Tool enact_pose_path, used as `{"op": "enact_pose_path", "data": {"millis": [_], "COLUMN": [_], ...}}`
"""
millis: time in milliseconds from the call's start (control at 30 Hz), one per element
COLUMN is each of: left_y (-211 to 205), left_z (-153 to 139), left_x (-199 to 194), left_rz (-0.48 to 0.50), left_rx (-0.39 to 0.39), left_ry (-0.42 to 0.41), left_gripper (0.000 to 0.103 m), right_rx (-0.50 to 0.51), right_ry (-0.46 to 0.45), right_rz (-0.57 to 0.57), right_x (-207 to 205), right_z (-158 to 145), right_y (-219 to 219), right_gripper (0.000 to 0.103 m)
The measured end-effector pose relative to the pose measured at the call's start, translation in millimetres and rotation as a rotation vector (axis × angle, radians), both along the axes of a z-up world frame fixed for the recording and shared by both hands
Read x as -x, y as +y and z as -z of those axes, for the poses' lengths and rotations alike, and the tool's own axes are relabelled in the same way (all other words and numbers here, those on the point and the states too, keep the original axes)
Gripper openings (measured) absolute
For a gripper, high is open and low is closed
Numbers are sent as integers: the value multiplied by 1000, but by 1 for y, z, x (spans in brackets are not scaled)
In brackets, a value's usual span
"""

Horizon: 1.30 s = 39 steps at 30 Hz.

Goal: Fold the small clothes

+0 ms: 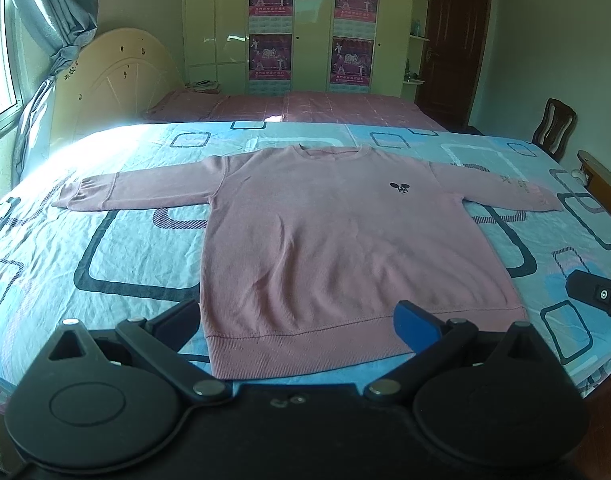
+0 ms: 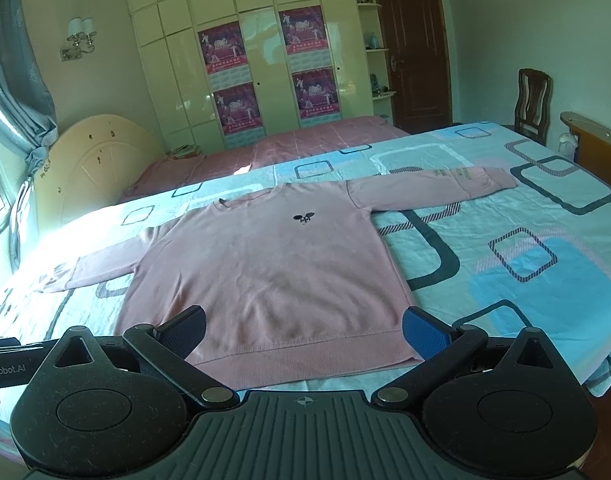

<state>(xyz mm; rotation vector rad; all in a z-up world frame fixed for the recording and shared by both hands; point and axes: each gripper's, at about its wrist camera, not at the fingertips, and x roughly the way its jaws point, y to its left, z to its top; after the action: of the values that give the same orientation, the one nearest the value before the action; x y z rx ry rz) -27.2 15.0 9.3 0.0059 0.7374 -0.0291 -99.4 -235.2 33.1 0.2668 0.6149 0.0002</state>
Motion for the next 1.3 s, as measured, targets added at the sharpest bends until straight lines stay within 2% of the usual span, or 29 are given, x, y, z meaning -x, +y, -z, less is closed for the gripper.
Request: {"op": "enact_pose_path", "data": {"millis": [300,567,933,1300], "left_y": [4,-2,-23,-41], "left_z": [8,20,37,72], "left_x": [-26,-76,-155,-232], "left_rz": [-10,-53,-76,-135], "left_rx": [-9,5,43,-1], "left_ry": [9,18,-35,30], "left_gripper": [103,103,103,103], "right_rx": [27,51,44,27], "right_ry": [40,41,49,80], "right_rz": [12,31,80,157], "right_x": [-30,-81,-173,-260], "right_z": [8,23,43,77], "right_y": [-3,-29,-98,-179], "right_gripper": [103,103,103,103]}}
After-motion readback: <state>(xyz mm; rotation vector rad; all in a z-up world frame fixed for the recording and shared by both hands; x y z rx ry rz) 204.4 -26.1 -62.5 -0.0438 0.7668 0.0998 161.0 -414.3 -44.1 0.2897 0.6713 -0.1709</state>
